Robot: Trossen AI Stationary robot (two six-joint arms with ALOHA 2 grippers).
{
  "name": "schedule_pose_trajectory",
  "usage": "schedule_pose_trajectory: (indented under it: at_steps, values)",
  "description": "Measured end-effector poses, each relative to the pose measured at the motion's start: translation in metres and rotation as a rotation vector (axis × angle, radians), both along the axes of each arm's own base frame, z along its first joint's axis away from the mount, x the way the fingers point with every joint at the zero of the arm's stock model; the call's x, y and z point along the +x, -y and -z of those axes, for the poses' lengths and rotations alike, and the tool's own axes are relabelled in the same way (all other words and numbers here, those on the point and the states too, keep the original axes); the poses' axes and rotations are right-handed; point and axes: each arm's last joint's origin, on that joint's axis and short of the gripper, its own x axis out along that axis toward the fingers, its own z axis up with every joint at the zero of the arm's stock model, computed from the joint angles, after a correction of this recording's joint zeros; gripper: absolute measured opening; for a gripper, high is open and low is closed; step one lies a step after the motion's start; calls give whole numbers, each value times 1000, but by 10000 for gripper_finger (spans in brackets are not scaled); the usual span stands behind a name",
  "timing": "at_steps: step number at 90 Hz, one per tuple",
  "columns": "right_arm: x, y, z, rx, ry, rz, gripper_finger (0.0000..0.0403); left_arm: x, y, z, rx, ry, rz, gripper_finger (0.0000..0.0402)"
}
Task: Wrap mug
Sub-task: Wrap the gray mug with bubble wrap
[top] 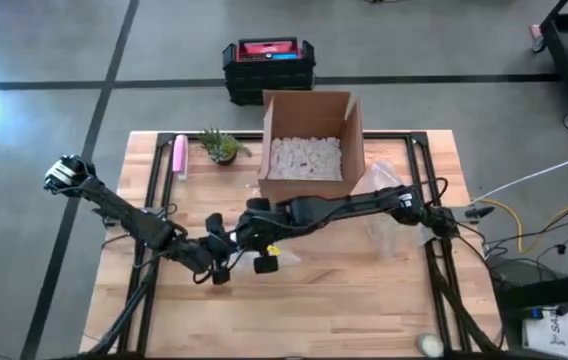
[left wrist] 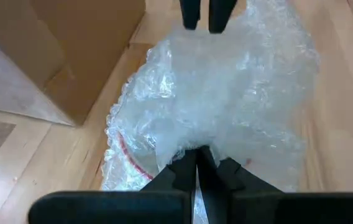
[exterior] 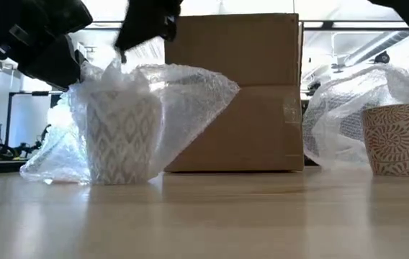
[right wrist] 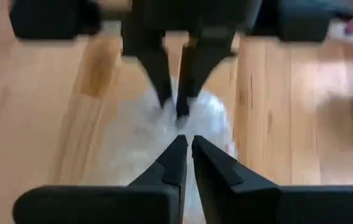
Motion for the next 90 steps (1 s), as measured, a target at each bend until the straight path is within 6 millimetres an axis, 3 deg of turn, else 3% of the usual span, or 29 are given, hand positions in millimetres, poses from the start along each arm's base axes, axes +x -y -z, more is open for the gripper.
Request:
schedule_pose_trajectory:
  at_steps: [17,31,45,58,73,90]
  values:
    - [7,1,57,31,-128,-28,14,-1,0,-2,-14,2,7,1]
    - [7,5,69,76,-163,-11,14,-7,-3,-12,-43,15,31,1]
    - [6,9,74,87,-185,15,14,-13,-4,-42,-99,23,71,1]
    - [6,9,74,85,-186,15,14,-28,-13,-53,-116,-100,-43,1]
    - [6,9,74,85,-189,15,14,-44,-22,-24,-146,-248,-189,1]
    - [6,9,75,79,-189,7,14,-43,-21,17,-178,-231,-123,1]
